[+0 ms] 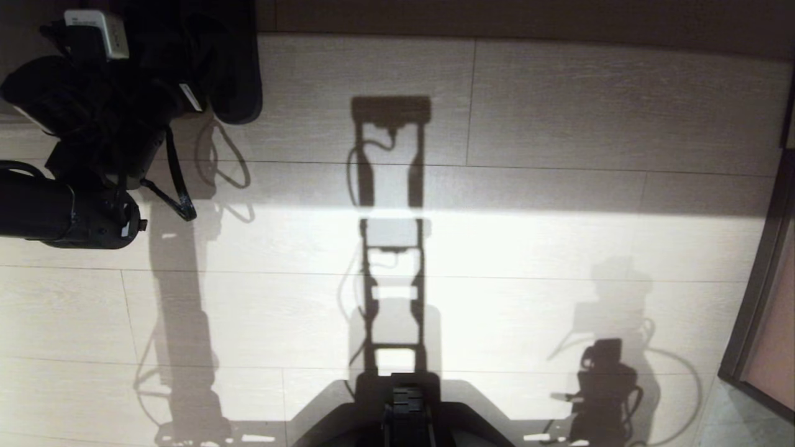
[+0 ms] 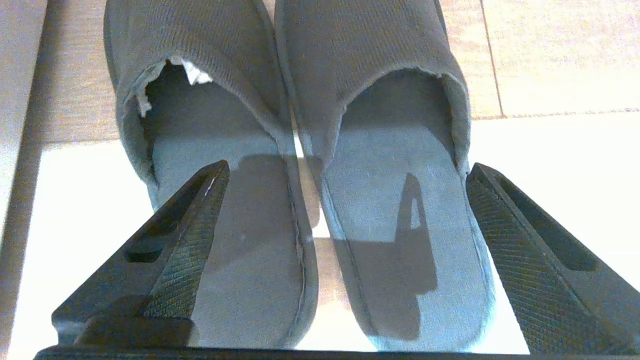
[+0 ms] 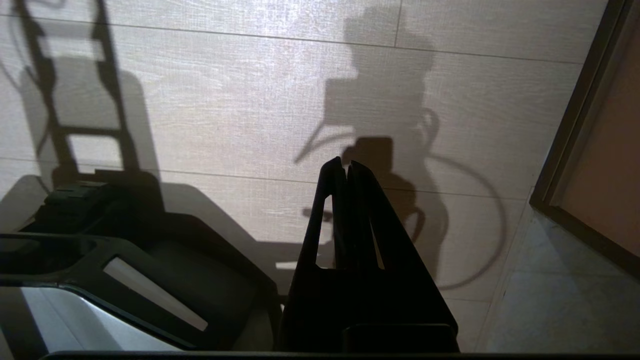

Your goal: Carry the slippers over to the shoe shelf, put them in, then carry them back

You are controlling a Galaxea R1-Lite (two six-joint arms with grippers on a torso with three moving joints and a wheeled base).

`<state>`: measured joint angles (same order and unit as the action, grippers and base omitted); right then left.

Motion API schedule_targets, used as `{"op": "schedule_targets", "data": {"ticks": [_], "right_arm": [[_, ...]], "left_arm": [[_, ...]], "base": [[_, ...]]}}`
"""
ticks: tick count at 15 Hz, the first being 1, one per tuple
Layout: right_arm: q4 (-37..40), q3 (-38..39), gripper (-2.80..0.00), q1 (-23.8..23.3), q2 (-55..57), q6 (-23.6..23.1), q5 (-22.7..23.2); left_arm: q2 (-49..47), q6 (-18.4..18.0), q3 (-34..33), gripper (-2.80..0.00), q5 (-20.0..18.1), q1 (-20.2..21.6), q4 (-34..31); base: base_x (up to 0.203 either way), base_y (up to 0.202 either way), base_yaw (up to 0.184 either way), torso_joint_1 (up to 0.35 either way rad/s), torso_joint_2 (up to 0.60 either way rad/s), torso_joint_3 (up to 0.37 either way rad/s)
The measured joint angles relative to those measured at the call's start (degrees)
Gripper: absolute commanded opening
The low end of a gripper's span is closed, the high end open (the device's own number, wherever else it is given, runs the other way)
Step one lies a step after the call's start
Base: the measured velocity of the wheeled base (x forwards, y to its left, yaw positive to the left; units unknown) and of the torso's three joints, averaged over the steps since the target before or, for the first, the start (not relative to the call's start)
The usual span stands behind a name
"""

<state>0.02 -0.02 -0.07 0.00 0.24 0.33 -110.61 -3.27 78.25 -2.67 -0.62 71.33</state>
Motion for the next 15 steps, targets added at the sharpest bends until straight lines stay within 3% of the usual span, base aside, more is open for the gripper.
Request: {"op": "schedule_targets", "data": {"ticks": [9,15], "right_arm": [[0.0,0.0,-2.80,0.0,0.0,0.0,0.0],[0.0,0.0,-2.80,0.0,0.0,0.0,0.0]], "left_arm": [[4.8,-0.5,-7.9,0.00,-0.1,-0.3,0.3],[9.2,-3.0,-14.4,0.00,0.2,-0.4,0.5]], "base": [[0.000,0.000,0.000,0.000,0.00,0.000],[0.000,0.000,0.000,0.000,0.00,0.000]]}}
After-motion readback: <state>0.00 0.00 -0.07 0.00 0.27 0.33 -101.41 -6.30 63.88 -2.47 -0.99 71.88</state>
